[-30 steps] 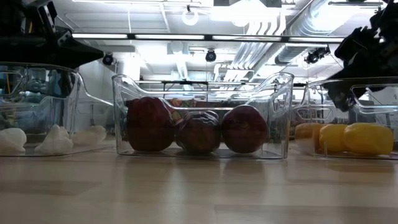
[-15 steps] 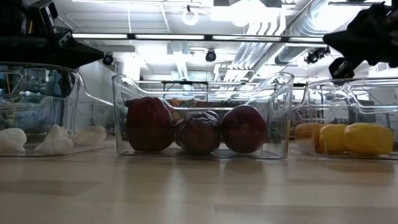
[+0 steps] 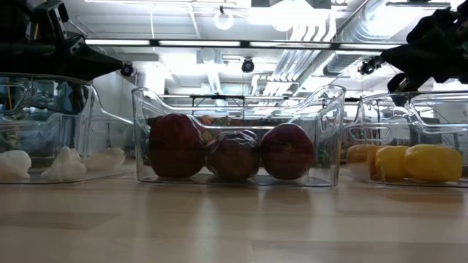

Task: Sort produce into baskets
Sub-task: Return to Home Position

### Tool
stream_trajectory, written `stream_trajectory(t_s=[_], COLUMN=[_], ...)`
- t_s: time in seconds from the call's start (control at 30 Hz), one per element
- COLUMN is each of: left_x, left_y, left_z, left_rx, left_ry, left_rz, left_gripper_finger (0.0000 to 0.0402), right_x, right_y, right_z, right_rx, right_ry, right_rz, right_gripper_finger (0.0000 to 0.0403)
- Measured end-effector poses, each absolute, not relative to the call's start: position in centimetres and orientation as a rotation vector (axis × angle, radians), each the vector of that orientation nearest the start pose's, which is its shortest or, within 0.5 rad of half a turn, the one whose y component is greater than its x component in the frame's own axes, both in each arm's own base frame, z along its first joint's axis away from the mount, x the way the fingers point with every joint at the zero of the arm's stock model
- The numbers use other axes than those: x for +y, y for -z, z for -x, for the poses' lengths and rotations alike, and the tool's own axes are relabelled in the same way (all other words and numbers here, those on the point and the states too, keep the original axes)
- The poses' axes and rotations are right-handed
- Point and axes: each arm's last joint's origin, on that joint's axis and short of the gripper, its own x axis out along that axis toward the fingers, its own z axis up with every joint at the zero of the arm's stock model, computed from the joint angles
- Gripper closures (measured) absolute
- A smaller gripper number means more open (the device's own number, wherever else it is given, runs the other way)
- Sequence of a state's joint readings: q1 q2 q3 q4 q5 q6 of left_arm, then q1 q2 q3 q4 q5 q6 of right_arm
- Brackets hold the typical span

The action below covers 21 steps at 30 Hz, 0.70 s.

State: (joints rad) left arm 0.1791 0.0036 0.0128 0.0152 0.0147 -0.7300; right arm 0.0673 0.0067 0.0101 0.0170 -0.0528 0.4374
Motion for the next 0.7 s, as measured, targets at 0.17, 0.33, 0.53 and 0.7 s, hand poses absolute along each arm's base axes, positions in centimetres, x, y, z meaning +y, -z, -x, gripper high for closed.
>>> stream_trajectory(t_s=[0.17,0.33,0.53,0.7], left_x=[1.61,1.24,1.22,1.21], left_y=[-16.91,-16.91,-16.88,-16.80], left_z=[-9.58,-9.63,-9.66,-9.71], left_rx=[-0.080,-0.067,-0.054,-0.033], left_ry=[-0.140,-0.103,-0.103,-0.106], left_rz=[0.726,0.727,0.584,0.401], left_gripper_finger=[0.0401,0.0401,0.0401,0.0401], right_x=[0.81,0.81,0.81,0.81], right_y=[-16.80,-16.80,-16.80,-16.81], right_z=[-9.71,-9.71,-9.71,-9.71], right_rx=[0.006,0.006,0.007,0.006], right_ry=[-0.122,-0.122,-0.122,-0.122], right_rz=[-0.437,-0.437,-0.437,-0.437], right_gripper_finger=[0.0402,0.0402,0.0402,0.0402])
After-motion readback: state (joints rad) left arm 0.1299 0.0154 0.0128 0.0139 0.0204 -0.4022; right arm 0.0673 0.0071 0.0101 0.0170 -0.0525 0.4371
